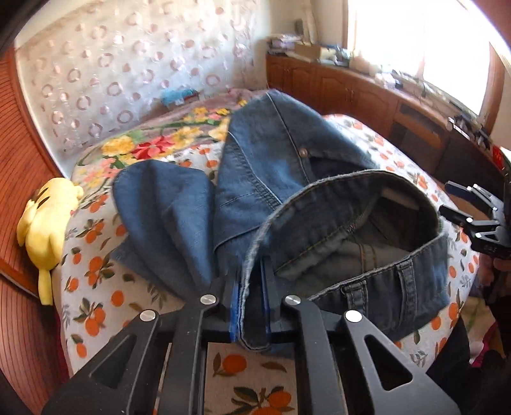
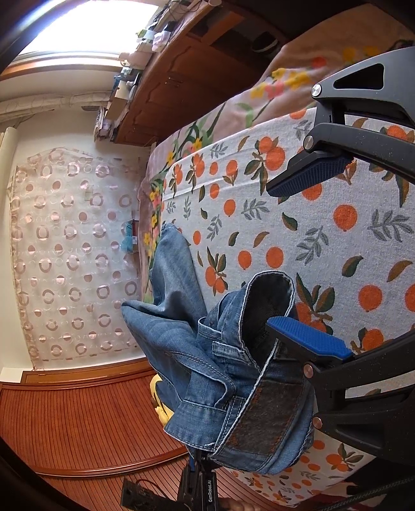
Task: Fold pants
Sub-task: 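Move both tools toward the jeans waistband and close the left tool on it, then close the right tool on the waistband while the left tool holds its edge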
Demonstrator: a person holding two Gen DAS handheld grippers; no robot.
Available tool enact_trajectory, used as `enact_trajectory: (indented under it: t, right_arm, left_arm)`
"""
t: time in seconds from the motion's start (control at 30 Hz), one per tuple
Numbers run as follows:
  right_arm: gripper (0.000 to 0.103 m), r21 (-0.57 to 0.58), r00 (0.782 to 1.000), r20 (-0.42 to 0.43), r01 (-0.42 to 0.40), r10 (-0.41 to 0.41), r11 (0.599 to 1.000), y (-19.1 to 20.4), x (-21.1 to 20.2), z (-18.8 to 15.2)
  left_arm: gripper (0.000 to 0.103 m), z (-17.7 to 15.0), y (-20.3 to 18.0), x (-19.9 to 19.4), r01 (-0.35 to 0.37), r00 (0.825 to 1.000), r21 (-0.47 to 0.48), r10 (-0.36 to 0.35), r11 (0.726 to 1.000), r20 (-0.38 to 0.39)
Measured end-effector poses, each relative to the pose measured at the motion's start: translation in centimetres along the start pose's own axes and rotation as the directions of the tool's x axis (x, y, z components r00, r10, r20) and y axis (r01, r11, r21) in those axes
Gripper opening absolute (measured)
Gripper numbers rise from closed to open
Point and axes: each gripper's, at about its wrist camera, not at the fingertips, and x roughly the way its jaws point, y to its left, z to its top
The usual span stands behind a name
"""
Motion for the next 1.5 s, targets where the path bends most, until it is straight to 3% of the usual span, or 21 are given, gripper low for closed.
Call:
enact_trajectory:
  t: [0.33,0.57,0.77,0.83,0.9,1.1,1.3,1.33,1.4,1.5]
  right_arm:
    - [0.079,-0.004,0.999,-0.023,-0.022,0.022,1.000,-0.5,1.4,1.0]
    - [0.078,-0.049,0.995,-0.093,-0.051,0.046,0.998,-0.5,3.9,1.7]
    - [0.051,-0.075,0.985,-0.147,-0.107,0.095,0.991,-0.4,5.3,2.3]
    - [0.029,-0.091,0.982,-0.156,-0.121,0.106,0.988,-0.3,5.7,2.5]
    - [0.014,-0.116,0.980,-0.164,-0.130,0.110,0.985,0.1,5.9,2.5]
    - [0.008,-0.113,0.982,-0.148,-0.139,0.121,0.984,-0.1,5.5,2.5]
    - [0.006,-0.106,0.986,-0.113,-0.138,0.126,0.985,-0.3,4.1,2.4]
    - [0.005,-0.104,0.986,-0.103,-0.144,0.134,0.984,-0.4,3.8,2.4]
    - [0.003,-0.102,0.986,-0.084,-0.153,0.145,0.983,-0.6,3.1,2.4]
    - [0.002,-0.089,0.985,-0.057,-0.168,0.163,0.982,-0.7,2.1,2.4]
  left_arm:
    - [0.005,-4.2,-0.6,-4.0,-0.006,0.999,-0.020,0.007,1.000,0.050]
    - [0.005,-4.1,-0.6,-4.1,-0.001,0.998,-0.005,0.001,1.000,0.058]
    - [0.009,-3.7,-0.6,-4.2,-0.008,0.998,0.000,0.008,1.000,0.063]
    - [0.016,-3.3,-0.6,-4.5,0.000,0.997,0.004,0.000,1.000,0.072]
    - [0.021,-2.9,-0.6,-4.8,0.007,0.997,0.013,-0.008,1.000,0.082]
    - [0.034,-0.8,-0.9,-4.4,-0.004,0.996,0.063,-0.002,0.998,0.085]
    - [0.035,0.7,-1.6,-2.4,0.036,0.999,0.109,-0.039,0.993,0.024]
    - [0.034,0.6,-1.7,-2.2,0.040,0.999,0.111,-0.042,0.993,0.014]
    - [0.017,0.5,-2.1,-2.1,0.042,0.999,0.119,-0.043,0.992,0.007]
    - [0.006,0.5,-2.6,-2.7,0.028,0.999,0.126,-0.030,0.992,0.015]
